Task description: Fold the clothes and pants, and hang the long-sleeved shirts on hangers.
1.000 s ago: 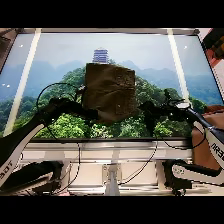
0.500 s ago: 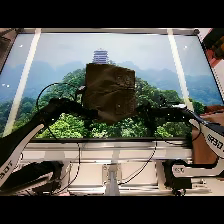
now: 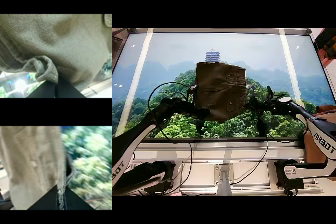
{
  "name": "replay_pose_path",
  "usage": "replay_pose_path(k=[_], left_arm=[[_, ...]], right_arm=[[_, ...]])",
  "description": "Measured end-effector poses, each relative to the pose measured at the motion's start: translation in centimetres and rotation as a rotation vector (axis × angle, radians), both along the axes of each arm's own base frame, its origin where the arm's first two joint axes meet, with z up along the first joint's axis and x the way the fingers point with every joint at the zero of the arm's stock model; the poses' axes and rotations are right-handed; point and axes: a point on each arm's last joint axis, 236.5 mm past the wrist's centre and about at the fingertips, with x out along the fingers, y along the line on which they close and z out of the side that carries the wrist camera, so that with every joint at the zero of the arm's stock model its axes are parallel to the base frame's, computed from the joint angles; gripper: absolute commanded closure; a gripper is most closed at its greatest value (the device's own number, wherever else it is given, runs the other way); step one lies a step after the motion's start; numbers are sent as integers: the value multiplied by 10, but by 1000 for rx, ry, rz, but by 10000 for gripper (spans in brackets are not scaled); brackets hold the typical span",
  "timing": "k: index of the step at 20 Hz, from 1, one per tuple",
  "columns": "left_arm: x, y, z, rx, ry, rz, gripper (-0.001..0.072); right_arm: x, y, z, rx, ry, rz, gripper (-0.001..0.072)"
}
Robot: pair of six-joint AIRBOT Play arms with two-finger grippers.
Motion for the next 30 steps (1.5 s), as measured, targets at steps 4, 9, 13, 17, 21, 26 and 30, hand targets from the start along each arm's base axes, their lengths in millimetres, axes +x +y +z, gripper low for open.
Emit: replay_pose_path(k=[4, 9, 13, 17, 21, 26, 30], left_arm=[[11, -4, 38, -44, -101, 3, 700], [34, 13, 150, -138, -410, 52, 699], [26, 49, 280, -254, -795, 156, 700], [-31, 81, 403, -444, -1159, 241, 702], [-85, 94, 446, -620, -1228, 288, 704], [-75, 80, 395, -580, -983, 302, 702], [-7, 79, 315, -363, -812, 345, 701]], right_arm=[[6, 10, 53, 5, -130, 89, 668], [0, 16, 167, -4, -414, 179, 669], [-36, 21, 291, 4, -712, 233, 668], [-108, 30, 393, 71, -911, 247, 669], [-172, 44, 429, 168, -936, 285, 668], [-176, 63, 379, 155, -771, 317, 669], [-118, 75, 299, 73, -606, 211, 668]])
